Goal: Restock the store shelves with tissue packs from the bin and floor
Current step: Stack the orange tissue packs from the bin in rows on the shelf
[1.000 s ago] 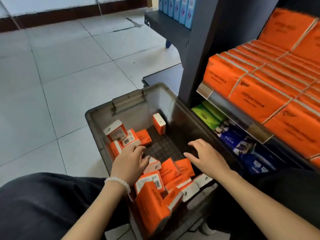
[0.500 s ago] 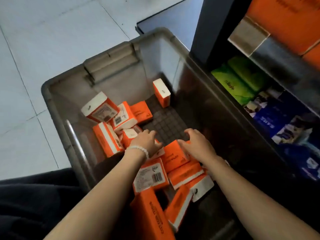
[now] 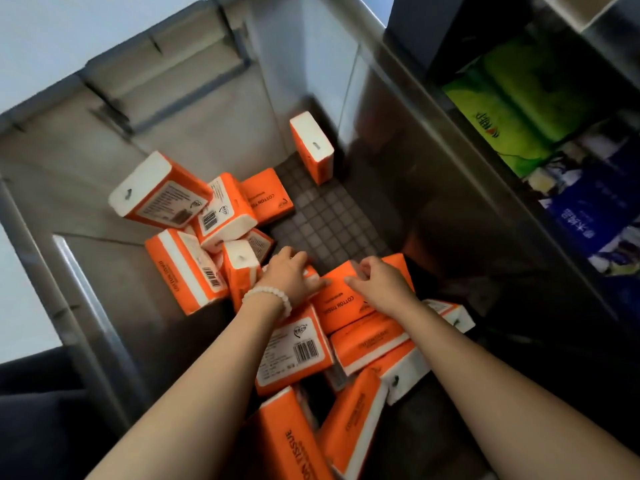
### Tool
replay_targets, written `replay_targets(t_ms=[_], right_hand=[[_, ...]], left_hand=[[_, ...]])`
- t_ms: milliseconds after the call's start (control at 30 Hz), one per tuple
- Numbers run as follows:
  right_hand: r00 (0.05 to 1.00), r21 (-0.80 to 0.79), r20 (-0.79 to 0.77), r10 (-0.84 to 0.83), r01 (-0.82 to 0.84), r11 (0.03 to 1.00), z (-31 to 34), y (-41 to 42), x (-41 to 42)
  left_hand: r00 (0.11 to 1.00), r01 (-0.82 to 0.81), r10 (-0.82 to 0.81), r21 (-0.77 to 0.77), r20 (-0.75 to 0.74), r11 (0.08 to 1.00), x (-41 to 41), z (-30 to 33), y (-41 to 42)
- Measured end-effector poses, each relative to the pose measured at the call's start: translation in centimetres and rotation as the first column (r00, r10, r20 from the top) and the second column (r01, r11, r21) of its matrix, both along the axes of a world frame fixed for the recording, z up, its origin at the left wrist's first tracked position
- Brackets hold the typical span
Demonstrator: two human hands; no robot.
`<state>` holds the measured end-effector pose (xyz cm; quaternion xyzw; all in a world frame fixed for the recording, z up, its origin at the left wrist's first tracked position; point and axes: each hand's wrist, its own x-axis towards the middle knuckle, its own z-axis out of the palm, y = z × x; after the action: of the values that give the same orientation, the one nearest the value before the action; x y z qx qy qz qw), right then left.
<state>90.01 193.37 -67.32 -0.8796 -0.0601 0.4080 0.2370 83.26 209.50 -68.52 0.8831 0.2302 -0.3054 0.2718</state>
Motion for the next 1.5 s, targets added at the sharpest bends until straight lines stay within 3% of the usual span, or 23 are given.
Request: replay_targets(t_ms=[233,433,733,900,1167,1500], right_hand=[[0.997,0.02,-0.072,-0.033,0.034,0.999,-0.4,-0.2,-0.5],[0.992,0.102,0.036,-0.125,0.121,0.987,1.2,-0.4,0.2],[0.935,0.257,0.28,-0.217,0.145,0.956,10.5,-2.0,0.7],[0.879,0.383,0.387,-0.28,0.122,0.915,17.9,-4.6,-1.2],[0.687,0.496,0.586,-0.43,0.115,0.861,27.7,-11.4,-4.9],[0.399,0.657,0.648,-0.649,0.141,0.741,40.4,-21.4,-4.2]], left_hand=[[0.989,-0.142,0.14,-0.035,-0.042,0.989,0.1,-0.3,0.0],[0.983,-0.181,0.176,-0.092,-0.059,0.979,0.4,1.7,0.2],[0.984,-0.04,0.044,-0.026,0.172,0.999,0.4,12.8,-0.2],[0.928,-0.04,0.048,-0.031,0.368,0.999,-1.1,20.1,-2.6],[0.813,0.028,0.004,-0.045,0.582,0.999,-4.1,30.6,-8.8],[0.571,0.211,-0.116,-0.009,0.812,0.977,-0.8,44.0,-17.0]])
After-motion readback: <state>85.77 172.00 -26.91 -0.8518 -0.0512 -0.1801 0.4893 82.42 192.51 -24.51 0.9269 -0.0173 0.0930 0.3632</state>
